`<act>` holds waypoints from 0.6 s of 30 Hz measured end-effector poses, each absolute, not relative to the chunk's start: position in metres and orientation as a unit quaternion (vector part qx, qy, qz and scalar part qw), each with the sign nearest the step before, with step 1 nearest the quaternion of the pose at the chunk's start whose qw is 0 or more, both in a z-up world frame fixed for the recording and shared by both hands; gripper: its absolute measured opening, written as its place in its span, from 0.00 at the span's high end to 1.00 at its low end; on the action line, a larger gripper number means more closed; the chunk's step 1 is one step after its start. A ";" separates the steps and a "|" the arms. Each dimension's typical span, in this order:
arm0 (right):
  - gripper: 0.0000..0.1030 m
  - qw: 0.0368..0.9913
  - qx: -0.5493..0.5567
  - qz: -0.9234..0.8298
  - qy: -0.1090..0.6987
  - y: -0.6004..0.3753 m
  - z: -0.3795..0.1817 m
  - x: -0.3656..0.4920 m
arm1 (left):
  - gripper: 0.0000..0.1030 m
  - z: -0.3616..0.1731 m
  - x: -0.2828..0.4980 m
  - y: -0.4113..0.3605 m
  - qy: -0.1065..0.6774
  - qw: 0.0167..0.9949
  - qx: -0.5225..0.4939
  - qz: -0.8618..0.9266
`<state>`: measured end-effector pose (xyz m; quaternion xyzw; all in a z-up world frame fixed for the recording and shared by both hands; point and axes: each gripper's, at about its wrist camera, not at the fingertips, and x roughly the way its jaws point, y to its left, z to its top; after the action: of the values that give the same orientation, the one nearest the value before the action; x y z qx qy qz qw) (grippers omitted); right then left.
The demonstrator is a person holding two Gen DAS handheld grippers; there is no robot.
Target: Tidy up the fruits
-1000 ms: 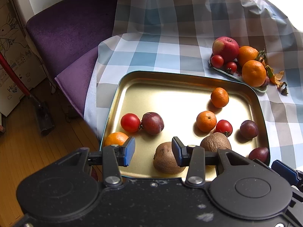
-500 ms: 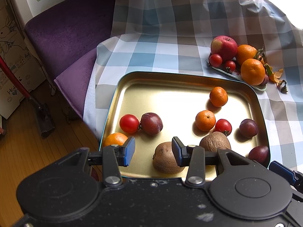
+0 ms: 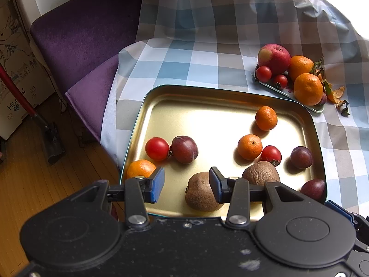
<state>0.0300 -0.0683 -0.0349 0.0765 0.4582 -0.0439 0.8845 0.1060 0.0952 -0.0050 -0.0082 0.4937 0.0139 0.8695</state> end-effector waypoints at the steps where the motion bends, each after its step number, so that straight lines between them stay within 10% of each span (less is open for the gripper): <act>1: 0.51 0.884 0.076 -0.044 0.458 -0.068 -0.035 0.030 | 0.57 -0.005 0.106 0.095 0.494 0.870 -0.008 0.014; 18: 0.51 0.884 0.072 -0.042 0.460 -0.067 -0.036 0.029 | 0.58 -0.003 0.104 0.096 0.488 0.873 -0.007 0.012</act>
<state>0.0294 -0.0667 -0.0363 0.0717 0.4600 -0.0424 0.8840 0.1043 0.0959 -0.0029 -0.0068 0.4878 0.0123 0.8729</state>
